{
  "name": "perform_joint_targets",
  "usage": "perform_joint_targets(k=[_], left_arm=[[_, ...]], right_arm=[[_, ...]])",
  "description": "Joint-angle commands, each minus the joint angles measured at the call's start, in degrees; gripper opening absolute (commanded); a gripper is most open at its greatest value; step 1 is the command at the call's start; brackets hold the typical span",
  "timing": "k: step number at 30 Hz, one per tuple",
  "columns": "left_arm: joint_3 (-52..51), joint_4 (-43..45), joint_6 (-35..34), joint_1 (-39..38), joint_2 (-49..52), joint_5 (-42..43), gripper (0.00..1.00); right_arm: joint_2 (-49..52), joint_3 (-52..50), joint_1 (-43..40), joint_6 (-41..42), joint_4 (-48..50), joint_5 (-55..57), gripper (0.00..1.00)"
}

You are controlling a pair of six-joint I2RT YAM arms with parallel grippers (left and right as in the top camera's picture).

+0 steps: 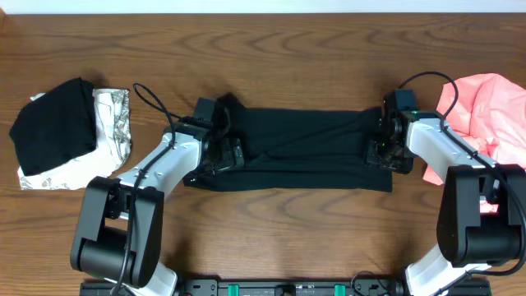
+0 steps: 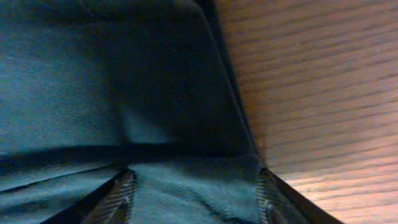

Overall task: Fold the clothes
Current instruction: 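Release both grippers and lift them to the strip's top corners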

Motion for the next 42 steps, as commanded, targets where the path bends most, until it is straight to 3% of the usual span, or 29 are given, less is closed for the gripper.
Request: perform_joint_targets(k=[1, 11, 19, 22, 31, 38, 42], left_arm=[[-0.2, -1.5, 3.6, 0.9, -2.5, -2.1, 0.98], [1.1, 5.5, 6.7, 0.9, -16.8, -3.8, 0.98], [2.0, 17.0, 7.0, 1.0, -15.4, -4.5, 0.98], [6.9, 14.0, 9.3, 1.5, -11.3, -1.6, 0.98], [33.1, -6.5, 11.0, 6.6, 6.9, 2.1, 0.98], [37.6, -7.5, 11.3, 9.7, 15.5, 7.1, 0.98], [37.5, -6.8, 14.8, 9.0, 18.6, 7.1, 0.98]], right_arm=[[5.1, -4.3, -1.4, -1.7, 1.2, -2.5, 0.65], [-4.2, 8.8, -1.4, -5.5, -0.5, -4.3, 0.76], [-7.0, 14.0, -1.5, -9.8, 4.1, -4.6, 0.82], [-6.8, 17.0, -2.5, -11.3, 3.2, -9.3, 0.80], [-4.0, 32.6, -6.3, -12.6, -6.4, -12.7, 0.82], [5.6, 37.6, -6.3, -13.4, -10.2, -14.2, 0.87], [12.2, 37.6, -6.3, -13.4, -9.9, -16.4, 0.87]])
